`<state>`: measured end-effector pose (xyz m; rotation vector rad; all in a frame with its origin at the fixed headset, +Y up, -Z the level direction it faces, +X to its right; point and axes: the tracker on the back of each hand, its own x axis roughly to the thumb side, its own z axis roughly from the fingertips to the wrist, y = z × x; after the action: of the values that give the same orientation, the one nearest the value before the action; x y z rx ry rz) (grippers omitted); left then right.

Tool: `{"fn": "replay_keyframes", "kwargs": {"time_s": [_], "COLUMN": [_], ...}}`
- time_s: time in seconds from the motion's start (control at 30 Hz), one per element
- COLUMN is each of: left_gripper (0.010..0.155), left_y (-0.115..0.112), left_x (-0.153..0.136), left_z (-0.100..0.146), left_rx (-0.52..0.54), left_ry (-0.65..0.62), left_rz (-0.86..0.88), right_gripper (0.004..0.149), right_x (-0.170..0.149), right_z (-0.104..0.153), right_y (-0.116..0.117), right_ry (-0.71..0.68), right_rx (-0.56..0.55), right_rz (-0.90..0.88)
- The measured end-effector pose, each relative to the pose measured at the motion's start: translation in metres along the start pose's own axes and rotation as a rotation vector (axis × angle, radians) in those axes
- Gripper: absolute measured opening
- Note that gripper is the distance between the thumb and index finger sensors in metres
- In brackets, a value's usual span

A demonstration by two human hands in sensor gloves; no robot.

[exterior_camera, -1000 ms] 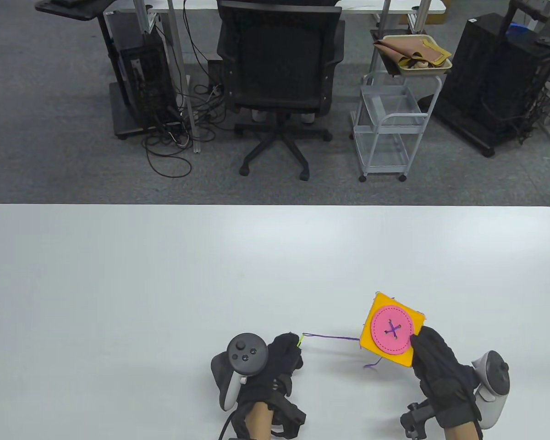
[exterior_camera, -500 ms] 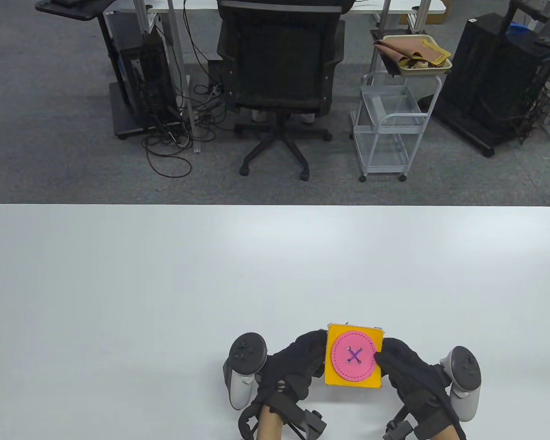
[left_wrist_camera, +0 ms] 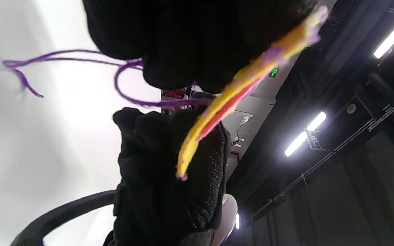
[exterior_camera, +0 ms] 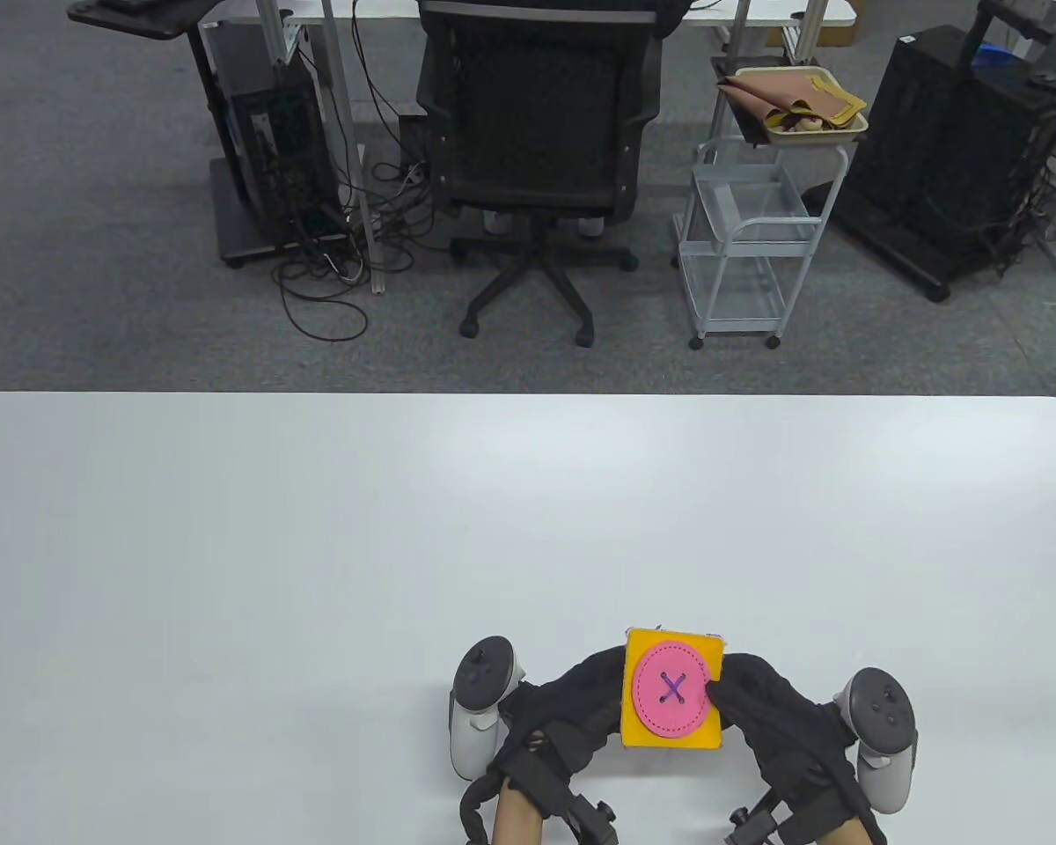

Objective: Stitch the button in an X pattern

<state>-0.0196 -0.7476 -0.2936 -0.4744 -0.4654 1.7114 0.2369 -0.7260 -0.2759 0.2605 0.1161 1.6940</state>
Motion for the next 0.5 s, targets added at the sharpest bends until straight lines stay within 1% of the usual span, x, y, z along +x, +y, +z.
{"fn": "replay_keyframes", "kwargs": {"time_s": [0.1,0.2,0.27,0.33,0.4,0.5], "left_gripper": [0.047,0.055,0.063,0.067,0.066,0.061], "left_y": [0.000,-0.001,0.000,0.002,0.004,0.006], "left_x": [0.002,0.005,0.007,0.009,0.012,0.018], "left_z": [0.001,0.003,0.005,0.006,0.008,0.011], "left_rx": [-0.012,-0.007,0.006,0.027,0.042,0.104], "left_ry": [-0.015,-0.027,-0.036,-0.030,-0.015,0.010], "left_rz": [0.006,-0.003,-0.024,-0.056,-0.111,-0.246], "right_gripper": [0.041,0.041,0.040,0.040,0.041,0.040], "right_x": [0.001,0.000,0.000,0.000,0.000,0.000], "right_z": [0.001,0.001,0.001,0.001,0.001,0.001], "right_y": [0.002,0.001,0.000,0.000,0.000,0.000], "right_ry": [-0.003,0.001,0.004,0.008,0.012,0.016], "right_rx": [-0.010,-0.019,-0.029,-0.037,-0.049,-0.069], "right_rz": [0.026,0.046,0.058,0.066,0.088,0.135]}}
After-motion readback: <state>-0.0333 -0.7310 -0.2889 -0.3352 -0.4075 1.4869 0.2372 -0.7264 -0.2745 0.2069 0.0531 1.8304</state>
